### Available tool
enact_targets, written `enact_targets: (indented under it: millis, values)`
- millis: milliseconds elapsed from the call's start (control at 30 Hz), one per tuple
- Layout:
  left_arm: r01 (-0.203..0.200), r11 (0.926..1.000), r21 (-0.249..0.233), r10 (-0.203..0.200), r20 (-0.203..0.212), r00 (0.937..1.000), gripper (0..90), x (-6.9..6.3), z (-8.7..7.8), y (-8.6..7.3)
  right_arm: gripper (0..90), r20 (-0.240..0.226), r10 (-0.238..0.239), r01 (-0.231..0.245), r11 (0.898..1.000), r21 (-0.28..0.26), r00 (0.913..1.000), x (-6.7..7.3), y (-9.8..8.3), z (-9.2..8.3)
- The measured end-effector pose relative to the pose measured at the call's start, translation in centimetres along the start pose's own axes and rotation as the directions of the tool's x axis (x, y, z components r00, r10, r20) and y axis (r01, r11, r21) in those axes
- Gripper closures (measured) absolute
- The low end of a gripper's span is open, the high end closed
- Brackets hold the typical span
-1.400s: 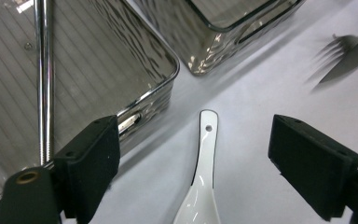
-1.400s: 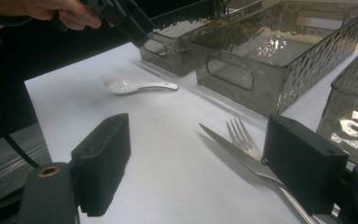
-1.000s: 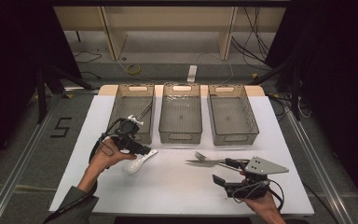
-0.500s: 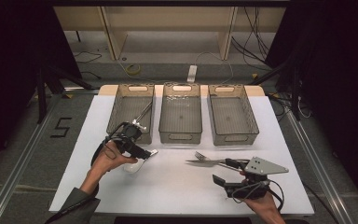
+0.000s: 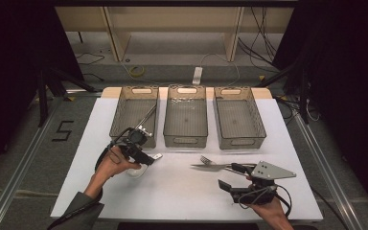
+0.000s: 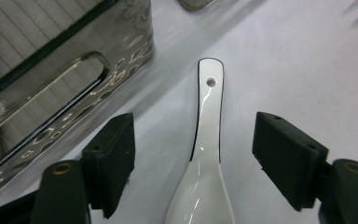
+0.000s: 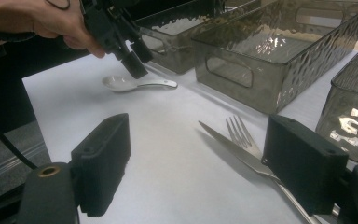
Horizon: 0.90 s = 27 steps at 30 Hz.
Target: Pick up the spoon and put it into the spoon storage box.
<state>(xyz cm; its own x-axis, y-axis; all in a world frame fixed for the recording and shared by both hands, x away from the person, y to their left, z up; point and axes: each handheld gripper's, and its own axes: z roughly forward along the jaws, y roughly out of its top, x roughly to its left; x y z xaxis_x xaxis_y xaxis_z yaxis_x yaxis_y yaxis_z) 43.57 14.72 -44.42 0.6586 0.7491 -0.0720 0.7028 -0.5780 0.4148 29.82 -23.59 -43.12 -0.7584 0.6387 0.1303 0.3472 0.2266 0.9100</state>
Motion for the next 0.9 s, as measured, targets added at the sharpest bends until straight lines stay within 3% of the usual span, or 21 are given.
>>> enact_targets:
  millis: [333, 633, 767, 900]
  values:
    - [-0.012, 0.9983, 0.057, 0.011, 0.017, 0.9998, 45.3, -0.3, 1.5, -0.2, 23.9, 0.0, -0.008, 0.008, 1.0, 0.01, 1.0, 0.3, 0.1, 0.3]
    - [-0.029, 0.9971, 0.071, 0.026, 0.038, 0.999, 57.7, -0.3, 2.2, -0.1, 23.9, 0.0, 0.002, -0.002, 1.0, 0.01, 1.0, 0.1, 0.0, 0.3]
    - [-0.051, 0.9954, 0.081, 0.052, -0.006, 0.9986, 62.7, -0.8, 2.3, 0.0, 23.9, 0.001, 0.002, -0.002, 1.0, 0.01, 1.0, 0.0, 0.0, 0.3]
    - [-0.064, 0.9946, 0.081, 0.066, -0.019, 0.9976, 67.2, -0.9, 2.3, -0.1, 23.9, 0.003, 0.003, -0.003, 1.0, 0.01, 1.0, 0.1, 0.0, 0.2]
